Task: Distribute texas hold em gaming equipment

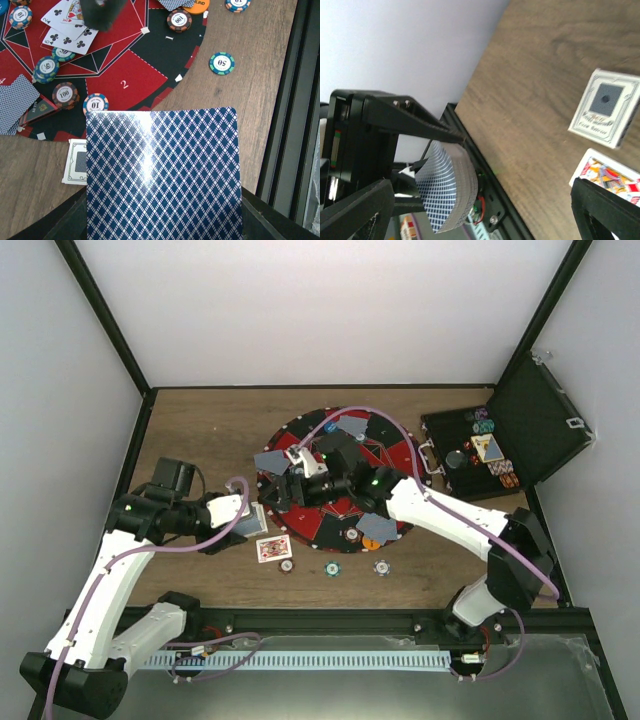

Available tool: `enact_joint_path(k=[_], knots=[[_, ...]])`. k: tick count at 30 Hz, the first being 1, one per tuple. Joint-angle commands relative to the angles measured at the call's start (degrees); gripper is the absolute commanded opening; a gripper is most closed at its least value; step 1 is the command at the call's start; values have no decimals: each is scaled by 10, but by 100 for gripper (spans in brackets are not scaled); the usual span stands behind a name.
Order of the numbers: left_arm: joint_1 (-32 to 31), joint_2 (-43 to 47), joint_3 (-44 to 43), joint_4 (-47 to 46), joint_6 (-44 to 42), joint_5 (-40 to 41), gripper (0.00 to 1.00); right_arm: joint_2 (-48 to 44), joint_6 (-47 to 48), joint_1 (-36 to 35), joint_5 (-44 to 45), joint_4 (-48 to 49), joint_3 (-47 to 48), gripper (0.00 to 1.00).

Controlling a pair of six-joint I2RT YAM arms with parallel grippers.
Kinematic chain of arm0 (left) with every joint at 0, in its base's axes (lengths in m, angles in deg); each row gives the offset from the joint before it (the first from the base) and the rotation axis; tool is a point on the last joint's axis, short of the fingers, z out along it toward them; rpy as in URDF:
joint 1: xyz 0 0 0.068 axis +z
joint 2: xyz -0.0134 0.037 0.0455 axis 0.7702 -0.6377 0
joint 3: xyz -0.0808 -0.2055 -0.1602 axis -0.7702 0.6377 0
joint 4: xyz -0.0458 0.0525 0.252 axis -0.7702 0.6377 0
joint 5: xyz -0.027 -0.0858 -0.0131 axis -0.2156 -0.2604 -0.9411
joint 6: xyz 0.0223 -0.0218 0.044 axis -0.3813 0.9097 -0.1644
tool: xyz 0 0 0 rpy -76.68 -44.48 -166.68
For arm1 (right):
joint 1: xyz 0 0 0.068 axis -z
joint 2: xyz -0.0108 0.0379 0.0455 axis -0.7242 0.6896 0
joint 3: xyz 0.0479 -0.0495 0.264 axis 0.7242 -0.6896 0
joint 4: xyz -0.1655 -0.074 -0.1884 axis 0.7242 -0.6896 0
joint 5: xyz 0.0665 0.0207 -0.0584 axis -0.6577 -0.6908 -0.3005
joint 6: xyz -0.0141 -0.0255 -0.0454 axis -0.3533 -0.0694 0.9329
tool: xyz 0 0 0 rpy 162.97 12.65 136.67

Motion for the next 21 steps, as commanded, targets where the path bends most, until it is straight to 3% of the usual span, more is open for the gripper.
enact_joint_path(k=[1,21], knots=[[1,5,-8,-6,-5,-16,5,10,-56,-13,-65,66,-20,98],[0,12,-4,-7,4,-20,5,29,-87,-74,-21,77,-18,100]])
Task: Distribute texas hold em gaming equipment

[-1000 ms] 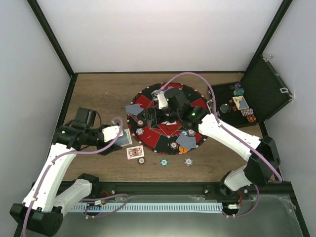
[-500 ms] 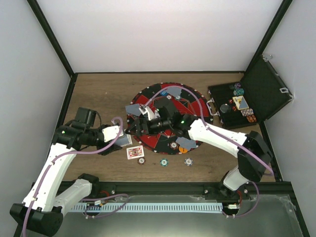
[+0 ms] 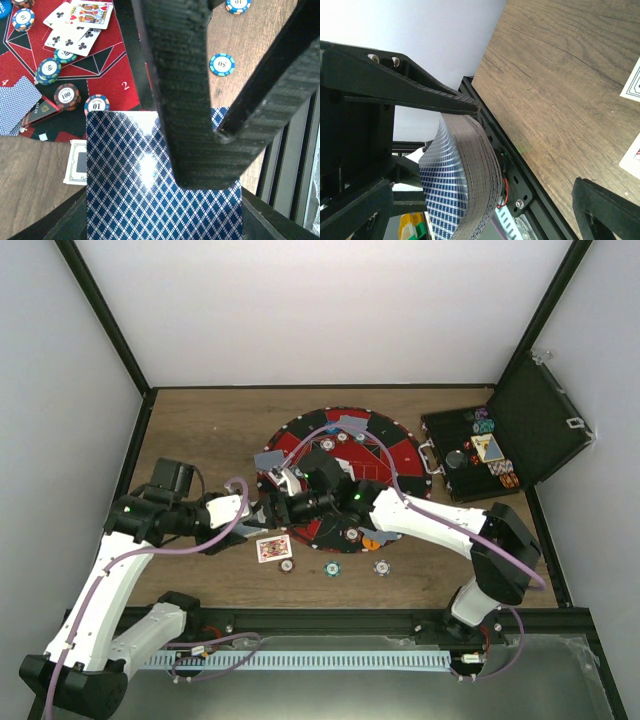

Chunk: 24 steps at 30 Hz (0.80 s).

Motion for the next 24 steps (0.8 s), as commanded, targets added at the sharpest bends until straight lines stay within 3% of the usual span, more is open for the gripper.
enact_joint_path(k=[1,24], knots=[[1,7,-3,-7,3,-23,5,-15,-9,-12,21,1,8,100],[0,22,11,6,9,-15,5,0,-21,-43,64,-20,26,100]])
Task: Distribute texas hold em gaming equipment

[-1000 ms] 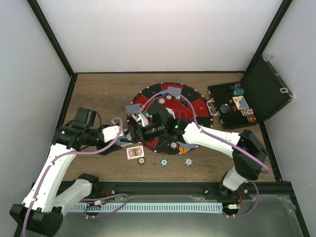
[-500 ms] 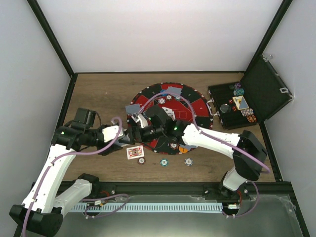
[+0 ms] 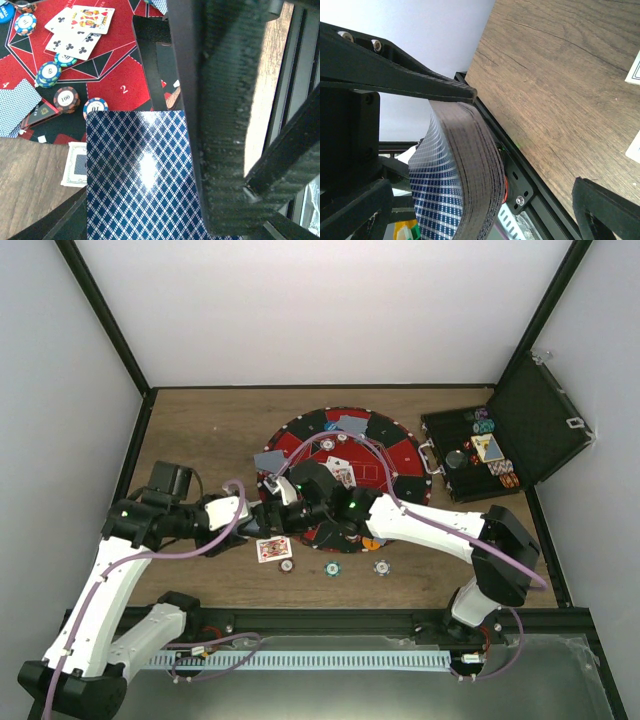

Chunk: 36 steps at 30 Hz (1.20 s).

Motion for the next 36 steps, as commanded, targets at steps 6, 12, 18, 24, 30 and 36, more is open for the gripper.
enact_joint_path(k=[6,12,18,24,30,36], knots=[[0,0,7,4,-1,-11,5,5,-10,-6,7,10,14,100],[0,-8,5,2,-5,-14,5,10,-13,-6,2,19,11,100],[0,-16,7,-5,-10,-18,5,18,-18,-6,-11,28,24,100],[1,-20,3,-9,-12,-19,4,18,-19,-6,-19,37,21,100],[0,-17,2,-8,-10,-24,4,34,-17,-5,-29,50,24,98],[0,-20,-3,-1,-6,-28,4,58,-37,14,-66,93,19,93]])
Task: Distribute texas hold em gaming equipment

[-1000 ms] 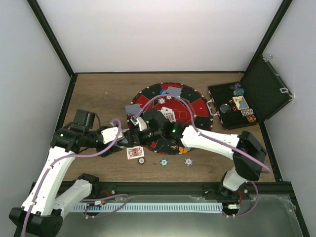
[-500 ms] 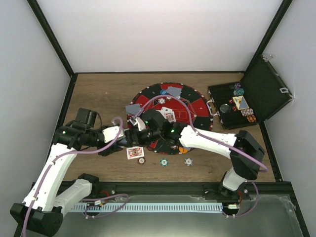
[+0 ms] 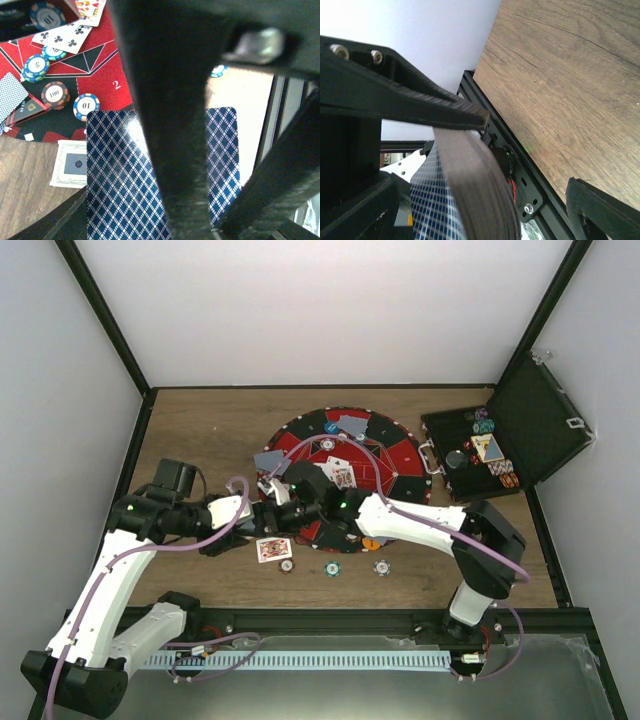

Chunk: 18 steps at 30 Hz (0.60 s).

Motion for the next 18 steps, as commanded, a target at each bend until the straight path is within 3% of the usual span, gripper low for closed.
enact_joint_path(k=[1,18], knots=[[0,2,-9,-3,-2,-27,5,28,-15,13,-46,40,25,92],[0,9,-4,-2,-4,-15,4,121,22,14,-98,-7,108,81]])
